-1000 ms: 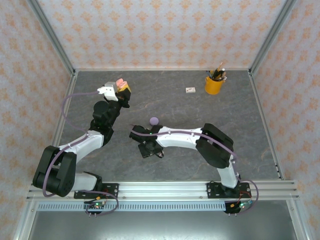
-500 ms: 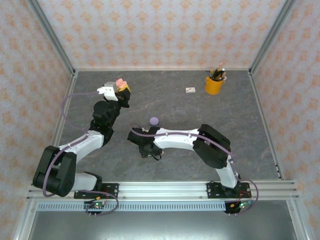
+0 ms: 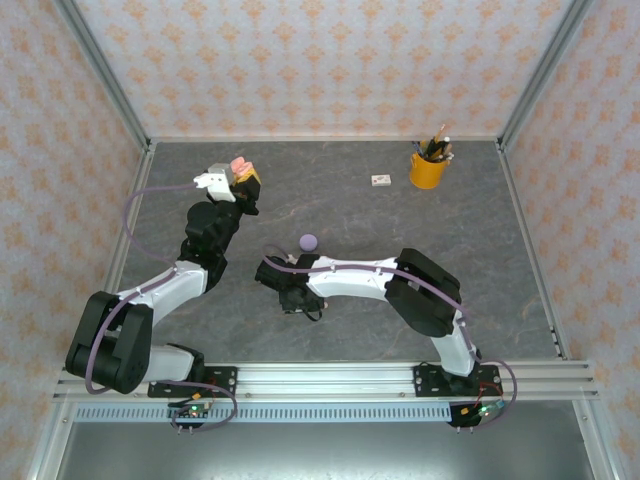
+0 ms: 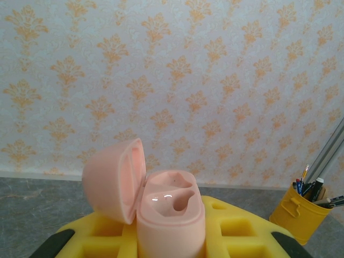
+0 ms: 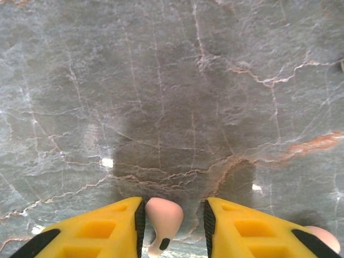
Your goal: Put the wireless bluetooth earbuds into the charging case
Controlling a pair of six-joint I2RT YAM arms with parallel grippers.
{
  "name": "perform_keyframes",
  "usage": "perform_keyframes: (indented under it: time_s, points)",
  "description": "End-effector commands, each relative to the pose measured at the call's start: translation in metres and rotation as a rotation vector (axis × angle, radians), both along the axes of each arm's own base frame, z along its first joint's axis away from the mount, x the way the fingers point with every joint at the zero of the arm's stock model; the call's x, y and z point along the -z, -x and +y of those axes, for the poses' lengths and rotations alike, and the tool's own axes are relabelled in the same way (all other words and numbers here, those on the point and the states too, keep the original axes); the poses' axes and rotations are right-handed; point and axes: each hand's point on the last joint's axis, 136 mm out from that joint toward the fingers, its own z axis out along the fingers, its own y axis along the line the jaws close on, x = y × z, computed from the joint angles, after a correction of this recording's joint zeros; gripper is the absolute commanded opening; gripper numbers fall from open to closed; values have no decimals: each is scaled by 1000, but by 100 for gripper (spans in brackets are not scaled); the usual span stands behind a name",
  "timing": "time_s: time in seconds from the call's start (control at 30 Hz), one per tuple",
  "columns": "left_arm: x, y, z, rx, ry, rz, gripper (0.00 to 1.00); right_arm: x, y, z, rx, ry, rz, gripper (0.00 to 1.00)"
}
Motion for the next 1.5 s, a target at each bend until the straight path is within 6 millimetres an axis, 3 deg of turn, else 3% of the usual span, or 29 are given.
perform_keyframes:
  time_s: [0.0, 0.27, 0.43, 0.67, 1.03, 1.47]
  points:
    - [-17, 6, 1, -5, 26, -59, 0, 10, -2, -1, 20, 25, -11, 34]
    - [-18, 6, 1, -5, 28, -60, 0, 10, -1, 1, 15, 15, -6, 25]
    - [-18, 6, 0, -2, 28, -61, 0, 7, -1, 3, 13, 5, -7, 31]
    - [-17, 6, 0, -1, 31, -58, 0, 7, 2, 2, 9, 4, -4, 30]
    - [-18, 6, -1, 5, 35, -58, 0, 6, 4, 1, 5, -6, -12, 16]
    - [-18, 8, -6, 32, 27, -51, 0, -28, -14, -15, 3, -41, -122, 15]
